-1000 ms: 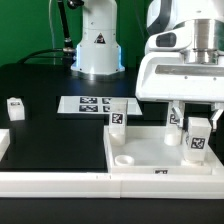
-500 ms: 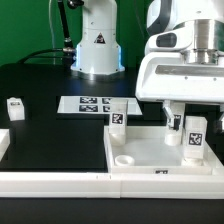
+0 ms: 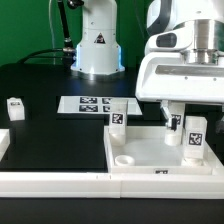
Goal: Assemble square table
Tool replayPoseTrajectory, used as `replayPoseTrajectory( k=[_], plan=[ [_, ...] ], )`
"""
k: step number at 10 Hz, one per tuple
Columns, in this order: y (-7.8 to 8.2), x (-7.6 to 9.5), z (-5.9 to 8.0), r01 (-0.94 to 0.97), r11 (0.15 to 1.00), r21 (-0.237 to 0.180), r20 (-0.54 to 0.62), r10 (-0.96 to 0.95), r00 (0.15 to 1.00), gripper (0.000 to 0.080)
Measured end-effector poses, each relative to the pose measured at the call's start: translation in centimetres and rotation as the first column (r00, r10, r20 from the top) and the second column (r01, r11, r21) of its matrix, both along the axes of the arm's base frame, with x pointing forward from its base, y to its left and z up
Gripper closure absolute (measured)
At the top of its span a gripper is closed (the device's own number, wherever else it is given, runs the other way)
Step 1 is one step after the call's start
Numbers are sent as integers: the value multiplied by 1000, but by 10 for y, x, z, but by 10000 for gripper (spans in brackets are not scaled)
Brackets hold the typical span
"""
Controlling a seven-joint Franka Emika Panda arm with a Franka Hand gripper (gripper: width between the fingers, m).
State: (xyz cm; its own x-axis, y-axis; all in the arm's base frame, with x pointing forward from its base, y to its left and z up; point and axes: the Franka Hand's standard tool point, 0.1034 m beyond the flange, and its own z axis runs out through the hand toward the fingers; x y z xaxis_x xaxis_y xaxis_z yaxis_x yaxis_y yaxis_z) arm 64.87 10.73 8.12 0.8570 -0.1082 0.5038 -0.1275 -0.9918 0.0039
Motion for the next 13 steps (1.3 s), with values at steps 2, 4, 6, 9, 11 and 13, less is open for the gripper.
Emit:
replayPoseTrajectory(
  k=[2, 4, 6, 9, 11, 13],
  plan=[
    [0, 0, 0, 0, 1000, 0, 0, 0, 1000, 150],
    [-1, -1, -2, 0, 1000, -4, -25, 0, 1000, 150],
    [-2, -3, -4, 4, 1000, -7, -82, -4, 997, 150],
    [-10, 6, 7, 30, 1000, 6, -329, -26, 944, 150],
    [-16, 11, 13, 56, 998, 4, -440, -49, 896, 150],
    [-8, 14, 12, 67, 998, 10, -415, -57, 908, 150]
  ],
)
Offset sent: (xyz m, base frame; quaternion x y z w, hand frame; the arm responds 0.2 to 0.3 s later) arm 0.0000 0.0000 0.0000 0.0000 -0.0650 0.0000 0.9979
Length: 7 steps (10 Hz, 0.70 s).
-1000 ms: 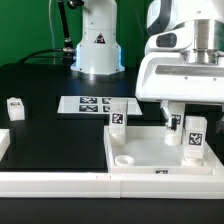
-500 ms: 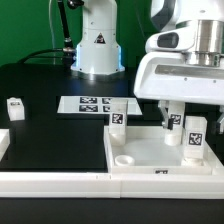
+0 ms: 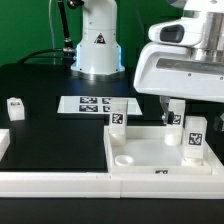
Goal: Assemble square table
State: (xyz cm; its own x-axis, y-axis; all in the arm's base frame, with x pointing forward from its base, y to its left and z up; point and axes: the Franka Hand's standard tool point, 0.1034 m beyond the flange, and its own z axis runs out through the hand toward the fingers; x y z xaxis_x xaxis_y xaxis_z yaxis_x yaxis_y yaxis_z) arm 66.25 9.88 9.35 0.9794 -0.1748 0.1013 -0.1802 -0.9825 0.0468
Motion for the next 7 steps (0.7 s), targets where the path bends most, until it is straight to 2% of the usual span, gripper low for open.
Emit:
replayPoseTrajectory(
  k=[3, 5, 6, 7],
  plan=[
    [18, -2, -11, 41, 999, 16, 51, -42, 998, 150],
    [19, -3, -14, 59, 998, 17, 54, -60, 997, 159],
    [19, -3, -14, 83, 996, 21, 55, -84, 995, 315],
    [18, -3, -14, 83, 996, 20, 55, -84, 995, 315]
  ],
)
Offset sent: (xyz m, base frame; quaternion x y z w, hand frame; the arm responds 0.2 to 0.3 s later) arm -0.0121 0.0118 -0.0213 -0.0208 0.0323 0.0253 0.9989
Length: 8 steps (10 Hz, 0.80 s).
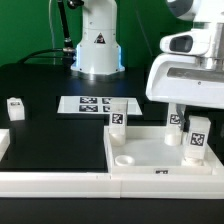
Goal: Assemble square table
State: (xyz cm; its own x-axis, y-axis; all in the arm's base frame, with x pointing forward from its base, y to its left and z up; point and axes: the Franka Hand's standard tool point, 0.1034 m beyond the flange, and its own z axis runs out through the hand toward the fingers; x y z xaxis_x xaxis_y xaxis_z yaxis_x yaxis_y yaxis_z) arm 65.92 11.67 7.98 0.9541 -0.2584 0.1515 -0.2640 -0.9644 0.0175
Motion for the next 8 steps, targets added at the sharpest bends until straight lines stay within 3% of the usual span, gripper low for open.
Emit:
replayPoseTrajectory(
  k=[1, 5, 8],
  plan=[
    [-2, 0, 0, 47, 999, 6, 2, -47, 999, 483],
    [-6, 0, 0, 391, 919, 57, 11, -392, 920, 507],
    [-18, -1, -3, 672, 730, 125, -6, -676, 737, 507]
  ],
)
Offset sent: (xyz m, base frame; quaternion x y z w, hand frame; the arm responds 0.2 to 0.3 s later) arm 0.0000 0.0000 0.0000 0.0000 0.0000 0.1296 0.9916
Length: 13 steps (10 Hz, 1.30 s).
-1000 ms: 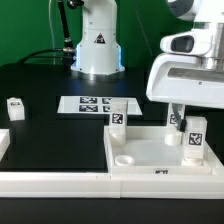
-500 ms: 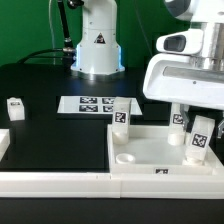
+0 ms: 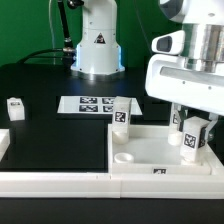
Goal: Assemble square table
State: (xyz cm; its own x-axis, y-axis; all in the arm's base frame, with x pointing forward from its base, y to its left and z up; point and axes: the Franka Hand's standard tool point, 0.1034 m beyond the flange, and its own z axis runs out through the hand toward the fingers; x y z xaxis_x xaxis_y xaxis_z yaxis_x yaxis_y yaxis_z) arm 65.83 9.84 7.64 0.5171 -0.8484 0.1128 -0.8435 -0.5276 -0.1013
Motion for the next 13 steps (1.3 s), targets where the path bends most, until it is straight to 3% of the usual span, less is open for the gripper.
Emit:
replayPoseTrajectory(
  k=[2, 3, 6, 7, 8, 9, 10, 13],
  plan=[
    [-4, 4, 1, 319, 938, 136, 3, -322, 947, 507],
    [-13, 11, 2, 439, 871, 223, 8, -452, 892, 507],
    [-11, 10, 2, 488, 842, 231, -7, -500, 866, 498],
    [-12, 10, 2, 481, 846, 229, -5, -493, 870, 308],
    [-8, 10, 2, 430, 879, 208, 5, -440, 898, 308],
    [6, 10, 1, 300, 942, 152, 22, -307, 951, 184],
    [14, 13, 0, 189, 973, 131, 21, -193, 981, 158],
    [14, 12, -1, -61, 995, 82, 36, 58, 998, 151]
  ],
)
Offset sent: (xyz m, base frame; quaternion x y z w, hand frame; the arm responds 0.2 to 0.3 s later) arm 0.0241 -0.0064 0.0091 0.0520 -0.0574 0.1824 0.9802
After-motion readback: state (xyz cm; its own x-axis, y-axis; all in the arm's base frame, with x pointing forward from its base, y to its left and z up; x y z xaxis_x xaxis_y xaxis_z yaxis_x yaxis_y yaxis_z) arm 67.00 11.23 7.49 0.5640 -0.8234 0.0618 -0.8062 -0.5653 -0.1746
